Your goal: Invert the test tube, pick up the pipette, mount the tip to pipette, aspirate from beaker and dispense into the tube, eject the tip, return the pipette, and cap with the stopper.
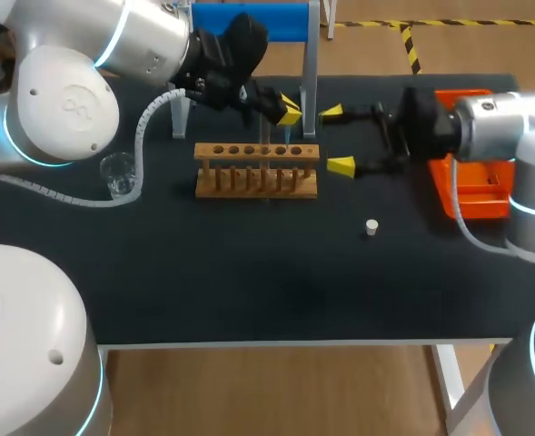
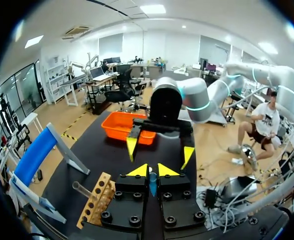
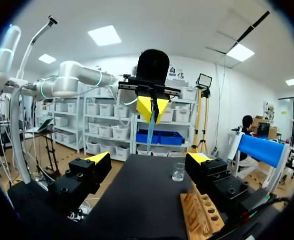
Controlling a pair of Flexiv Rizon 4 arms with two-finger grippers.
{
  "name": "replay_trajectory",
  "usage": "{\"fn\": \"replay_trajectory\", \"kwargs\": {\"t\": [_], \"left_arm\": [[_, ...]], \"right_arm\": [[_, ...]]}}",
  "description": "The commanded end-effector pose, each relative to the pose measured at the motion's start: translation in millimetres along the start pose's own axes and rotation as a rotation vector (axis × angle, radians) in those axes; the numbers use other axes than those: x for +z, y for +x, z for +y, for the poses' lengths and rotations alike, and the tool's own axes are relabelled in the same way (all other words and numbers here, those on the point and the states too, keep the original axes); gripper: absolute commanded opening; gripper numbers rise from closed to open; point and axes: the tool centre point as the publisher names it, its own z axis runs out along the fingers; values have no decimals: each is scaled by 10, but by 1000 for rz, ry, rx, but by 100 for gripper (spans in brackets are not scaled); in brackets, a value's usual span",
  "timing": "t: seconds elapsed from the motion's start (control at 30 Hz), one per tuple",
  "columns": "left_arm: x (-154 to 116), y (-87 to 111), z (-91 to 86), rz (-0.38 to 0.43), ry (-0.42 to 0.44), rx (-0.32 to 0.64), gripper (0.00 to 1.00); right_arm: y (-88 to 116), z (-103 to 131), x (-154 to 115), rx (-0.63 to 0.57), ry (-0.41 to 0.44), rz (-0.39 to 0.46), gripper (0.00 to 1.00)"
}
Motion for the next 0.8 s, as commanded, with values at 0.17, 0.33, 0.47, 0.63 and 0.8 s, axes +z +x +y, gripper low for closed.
{"fn": "replay_trajectory", "kwargs": {"t": [0.17, 0.33, 0.47, 0.63, 0.8], "left_arm": [[-4, 0, -9, 1, -5, -2, 0], [-4, 0, -9, 1, -5, -2, 0], [-4, 0, -9, 1, -5, -2, 0], [-4, 0, -9, 1, -5, -2, 0], [-4, 0, -9, 1, -5, -2, 0]], "right_arm": [[-173, 39, 209, 61, 10, 65, 100], [-199, 71, 293, 94, -2, 77, 100], [-191, 94, 359, 106, -13, 84, 98], [-161, 116, 449, 95, -10, 75, 94], [-128, 132, 510, 66, -1, 43, 88]]}}
